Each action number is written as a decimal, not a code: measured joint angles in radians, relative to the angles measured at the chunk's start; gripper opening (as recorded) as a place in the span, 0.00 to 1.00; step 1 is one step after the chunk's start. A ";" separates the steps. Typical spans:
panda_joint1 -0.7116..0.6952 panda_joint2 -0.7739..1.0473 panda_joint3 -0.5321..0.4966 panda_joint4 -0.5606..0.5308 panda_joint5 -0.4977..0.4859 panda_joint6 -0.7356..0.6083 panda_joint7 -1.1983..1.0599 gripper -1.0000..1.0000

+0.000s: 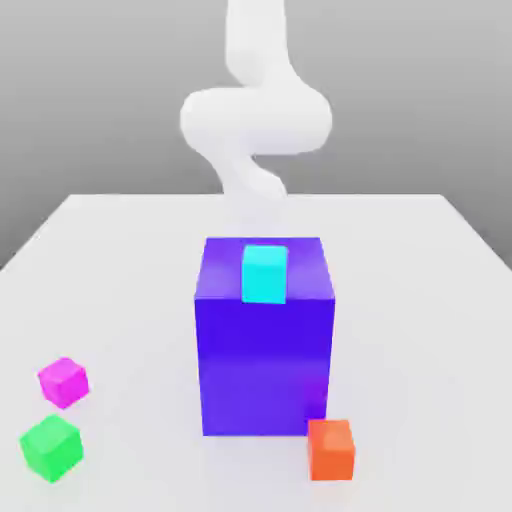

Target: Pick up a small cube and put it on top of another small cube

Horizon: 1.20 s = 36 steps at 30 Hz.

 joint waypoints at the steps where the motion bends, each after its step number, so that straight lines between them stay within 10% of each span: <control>1: -0.027 0.029 0.004 -0.012 -0.010 0.016 0.051 0.50; 22: -0.518 0.600 0.009 -0.248 -0.124 0.325 0.998 0.50; 36: -0.664 1.005 -0.033 -0.331 0.043 0.597 1.284 0.50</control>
